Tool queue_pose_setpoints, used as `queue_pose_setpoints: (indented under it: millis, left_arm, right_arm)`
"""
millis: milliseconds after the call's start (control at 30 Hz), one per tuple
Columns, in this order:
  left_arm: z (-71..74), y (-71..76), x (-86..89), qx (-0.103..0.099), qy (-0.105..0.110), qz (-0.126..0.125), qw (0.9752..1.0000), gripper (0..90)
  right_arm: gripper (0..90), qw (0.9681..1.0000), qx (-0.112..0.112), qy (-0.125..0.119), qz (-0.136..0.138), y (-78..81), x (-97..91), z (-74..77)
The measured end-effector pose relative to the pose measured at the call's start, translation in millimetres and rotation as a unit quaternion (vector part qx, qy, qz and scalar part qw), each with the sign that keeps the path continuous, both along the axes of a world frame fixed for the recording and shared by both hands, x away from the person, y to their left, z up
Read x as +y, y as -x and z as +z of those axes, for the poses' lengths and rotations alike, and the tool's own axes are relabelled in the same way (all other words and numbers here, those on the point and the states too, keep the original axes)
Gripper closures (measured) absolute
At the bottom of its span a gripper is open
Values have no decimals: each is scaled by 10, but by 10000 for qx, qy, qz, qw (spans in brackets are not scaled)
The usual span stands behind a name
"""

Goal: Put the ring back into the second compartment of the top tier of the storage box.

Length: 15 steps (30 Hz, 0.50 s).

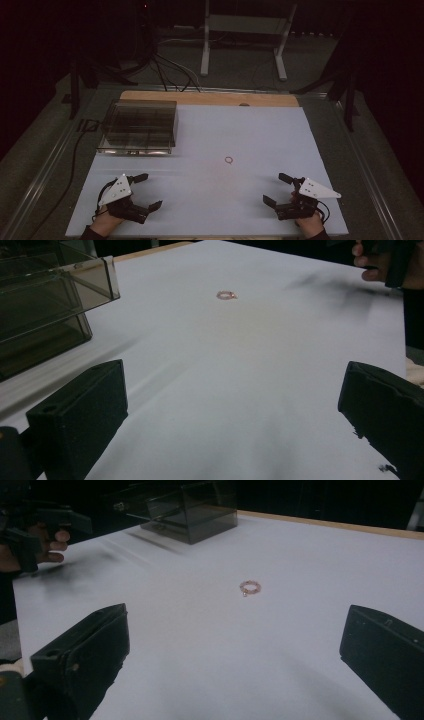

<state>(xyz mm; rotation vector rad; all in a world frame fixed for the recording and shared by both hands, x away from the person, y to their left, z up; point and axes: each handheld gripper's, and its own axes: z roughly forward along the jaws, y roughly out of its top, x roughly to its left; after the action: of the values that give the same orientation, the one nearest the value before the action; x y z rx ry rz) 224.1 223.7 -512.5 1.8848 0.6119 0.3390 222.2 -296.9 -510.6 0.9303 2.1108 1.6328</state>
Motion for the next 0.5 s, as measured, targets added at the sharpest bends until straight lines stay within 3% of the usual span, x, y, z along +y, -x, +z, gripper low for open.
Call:
queue_pose_setpoints:
  millis: [233, 267, 500]
  left_arm:
    - [12, 26, -18, -33, 31, -167, 9998, 6]
    - [6, 34, -23, -46, -27, -184, 9998, 6]
    - [-3, 54, -60, -96, -186, -317, 9993, 6]
  right_arm:
    - [0, 10000, 13, 85, 42, 11, -4, -25]
    - [0, 9997, 2, 223, 72, 19, 9, -36]
    - [0, 9998, -19, 192, -7, 37, 2, -18]
